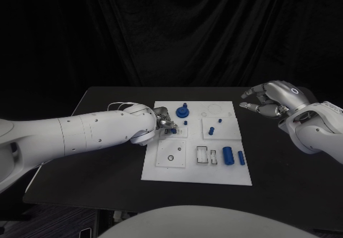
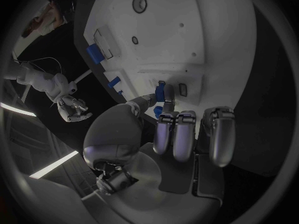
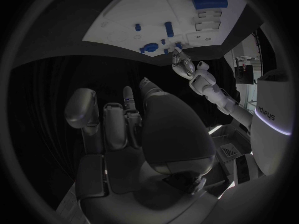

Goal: Assemble the parts on the task board

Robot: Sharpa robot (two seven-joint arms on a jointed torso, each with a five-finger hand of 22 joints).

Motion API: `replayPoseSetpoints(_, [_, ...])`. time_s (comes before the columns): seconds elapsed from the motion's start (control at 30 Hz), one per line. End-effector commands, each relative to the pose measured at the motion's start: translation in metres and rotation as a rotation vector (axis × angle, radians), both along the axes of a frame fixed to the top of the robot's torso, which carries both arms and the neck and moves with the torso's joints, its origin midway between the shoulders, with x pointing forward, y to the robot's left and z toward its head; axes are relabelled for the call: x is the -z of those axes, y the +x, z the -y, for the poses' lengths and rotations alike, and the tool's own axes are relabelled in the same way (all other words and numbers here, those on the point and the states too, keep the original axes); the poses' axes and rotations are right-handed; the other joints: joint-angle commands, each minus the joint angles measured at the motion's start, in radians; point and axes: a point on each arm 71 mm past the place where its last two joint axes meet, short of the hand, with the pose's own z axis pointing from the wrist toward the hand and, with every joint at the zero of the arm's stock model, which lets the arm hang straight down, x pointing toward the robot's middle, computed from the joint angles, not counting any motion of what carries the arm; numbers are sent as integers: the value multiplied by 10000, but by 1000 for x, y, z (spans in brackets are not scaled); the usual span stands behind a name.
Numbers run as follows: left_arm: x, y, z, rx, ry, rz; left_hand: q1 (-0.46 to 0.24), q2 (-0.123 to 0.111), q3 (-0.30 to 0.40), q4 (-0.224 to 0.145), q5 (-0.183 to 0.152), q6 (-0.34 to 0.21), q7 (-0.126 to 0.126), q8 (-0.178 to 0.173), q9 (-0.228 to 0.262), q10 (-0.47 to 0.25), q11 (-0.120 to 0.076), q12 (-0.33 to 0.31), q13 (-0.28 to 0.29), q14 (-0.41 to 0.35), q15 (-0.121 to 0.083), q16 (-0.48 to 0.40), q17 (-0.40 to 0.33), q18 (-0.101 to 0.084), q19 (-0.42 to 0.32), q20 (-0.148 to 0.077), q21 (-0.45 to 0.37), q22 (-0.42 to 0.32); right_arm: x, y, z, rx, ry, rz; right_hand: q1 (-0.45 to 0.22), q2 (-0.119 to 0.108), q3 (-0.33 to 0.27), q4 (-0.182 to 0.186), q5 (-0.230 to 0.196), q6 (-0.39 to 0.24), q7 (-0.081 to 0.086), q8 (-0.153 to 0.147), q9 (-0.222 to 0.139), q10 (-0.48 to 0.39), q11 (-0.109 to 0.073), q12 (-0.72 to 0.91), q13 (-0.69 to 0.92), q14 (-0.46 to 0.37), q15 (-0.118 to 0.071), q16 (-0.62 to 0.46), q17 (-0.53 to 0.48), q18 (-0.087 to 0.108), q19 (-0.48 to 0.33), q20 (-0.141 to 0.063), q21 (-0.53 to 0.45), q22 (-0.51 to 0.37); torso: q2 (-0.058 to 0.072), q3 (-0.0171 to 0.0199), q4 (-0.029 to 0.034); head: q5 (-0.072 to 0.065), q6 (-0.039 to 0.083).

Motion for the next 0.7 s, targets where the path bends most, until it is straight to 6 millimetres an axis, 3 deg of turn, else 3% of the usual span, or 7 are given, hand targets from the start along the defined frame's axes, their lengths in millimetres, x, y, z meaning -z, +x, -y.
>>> replayPoseSetpoints(0.03, [1,-2,2,170,-77,-170,27,97,272,-303,-66,18,-40,-67,15,1022,-55,36,2634,1057,-91,27,2634,107,-69,-1,-40,1518,1,0,2,190,-22,-87,51,14,41,2,44,97,2,-19,-14,-35,21,-45,653,102,22,-68,436,36,50,-10,-35,1340,-3,0,2,23,-2])
replayPoseSetpoints(0.47, [2,-2,0,167,-68,-197,53,95,215,-297,-155,-28,-29,-122,23,1022,-51,36,2634,1057,-89,27,2634,135,-151,0,-114,1445,2,0,1,190,-30,-105,51,14,41,2,44,97,2,-19,-14,-35,21,-45,653,102,22,-68,436,36,50,-10,-35,1340,4,-2,8,36,-2])
replayPoseSetpoints(0.57, [3,-2,0,174,-86,-181,79,141,43,-211,-582,-92,-6,-227,47,1022,-25,36,2634,1057,-70,27,2634,145,-187,16,-162,1417,2,0,1,188,-31,-110,41,7,35,6,38,103,2,-20,-19,-35,22,-46,651,102,23,-71,433,34,53,-10,-28,1342,4,-3,8,37,-2])
replayPoseSetpoints(0.63, [3,-2,0,177,-86,-186,-133,178,-460,175,-1308,-250,64,-421,39,1022,42,36,2634,1057,-23,27,2634,152,-225,72,-217,1391,2,0,1,186,-33,-114,30,1,30,11,31,109,3,-22,-23,-35,23,-47,649,102,23,-75,430,32,56,-10,-20,1344,4,-2,7,38,-2])
replayPoseSetpoints(0.67, [3,-2,0,178,-76,-199,-133,179,-551,220,-1383,-277,87,-454,41,1022,58,36,2634,1057,-5,27,2634,157,-230,71,-226,1387,2,0,1,185,-36,-121,30,1,30,11,31,109,3,-22,-23,-35,23,-47,649,102,23,-75,430,32,56,-10,-20,1344,5,-2,6,37,-2])
replayPoseSetpoints(0.7, [4,-2,0,177,-67,-211,-271,183,-903,487,-1595,-448,176,-644,-27,1022,128,36,2634,1057,51,27,2634,164,-257,119,-262,1369,2,0,1,185,-37,-124,30,1,30,11,31,109,3,-22,-23,-35,23,-47,649,102,23,-75,430,32,56,-10,-20,1344,5,-2,7,37,-2])
